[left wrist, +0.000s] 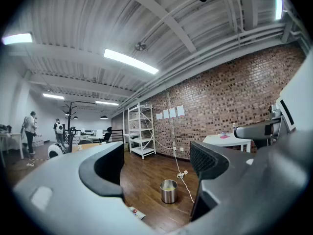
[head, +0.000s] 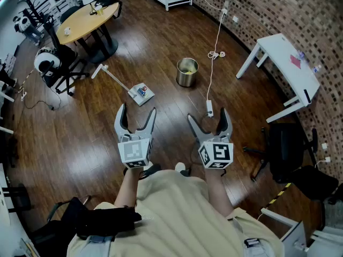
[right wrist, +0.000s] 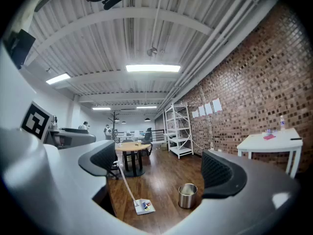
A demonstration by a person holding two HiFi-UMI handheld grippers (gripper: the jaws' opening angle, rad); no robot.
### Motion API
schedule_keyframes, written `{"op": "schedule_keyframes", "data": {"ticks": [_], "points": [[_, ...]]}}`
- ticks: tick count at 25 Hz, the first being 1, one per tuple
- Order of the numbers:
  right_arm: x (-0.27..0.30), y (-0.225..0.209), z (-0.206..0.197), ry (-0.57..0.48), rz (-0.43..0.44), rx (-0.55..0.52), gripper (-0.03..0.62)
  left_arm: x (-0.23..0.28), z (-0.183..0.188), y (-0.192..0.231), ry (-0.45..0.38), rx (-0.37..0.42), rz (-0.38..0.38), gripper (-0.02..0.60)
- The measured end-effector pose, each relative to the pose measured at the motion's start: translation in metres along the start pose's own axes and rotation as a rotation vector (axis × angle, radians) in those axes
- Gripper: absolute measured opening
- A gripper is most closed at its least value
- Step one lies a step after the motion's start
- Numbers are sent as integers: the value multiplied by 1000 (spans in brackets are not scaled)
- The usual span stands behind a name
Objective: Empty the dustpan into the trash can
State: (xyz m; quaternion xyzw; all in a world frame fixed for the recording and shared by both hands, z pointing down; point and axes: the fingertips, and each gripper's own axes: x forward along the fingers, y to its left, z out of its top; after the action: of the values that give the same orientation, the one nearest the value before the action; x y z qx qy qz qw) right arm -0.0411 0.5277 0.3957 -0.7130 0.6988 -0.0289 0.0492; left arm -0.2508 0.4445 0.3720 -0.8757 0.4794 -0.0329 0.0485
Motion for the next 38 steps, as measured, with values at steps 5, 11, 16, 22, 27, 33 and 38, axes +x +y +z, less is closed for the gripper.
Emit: {"op": "schedule_keyframes", "data": {"ticks": [5,11,16,22,27,33,38], "points": [[1,-22,-20,42,15,46,555,4,-15,-15,58,-7,18,402],[19,-28,-19,21,23,37,555,24,-23,-13,71,-10,16,402],[44,-40,-26,34,11,32,555,62,-36,-12,79,-27,-10,402],[98,-46,-16,33,-13,16,534,116,-34,10,72,-41,-41,402],[168,-36,-10,31,8,-5,532,177,-40,46,70,-69,-42,402],[243,-19,7,-13,54,-59,512,232,-33,83,35,-47,-81,388],[276,-19,5,1,21,-64,512,269,-37,109,28,-47,-104,387]]}}
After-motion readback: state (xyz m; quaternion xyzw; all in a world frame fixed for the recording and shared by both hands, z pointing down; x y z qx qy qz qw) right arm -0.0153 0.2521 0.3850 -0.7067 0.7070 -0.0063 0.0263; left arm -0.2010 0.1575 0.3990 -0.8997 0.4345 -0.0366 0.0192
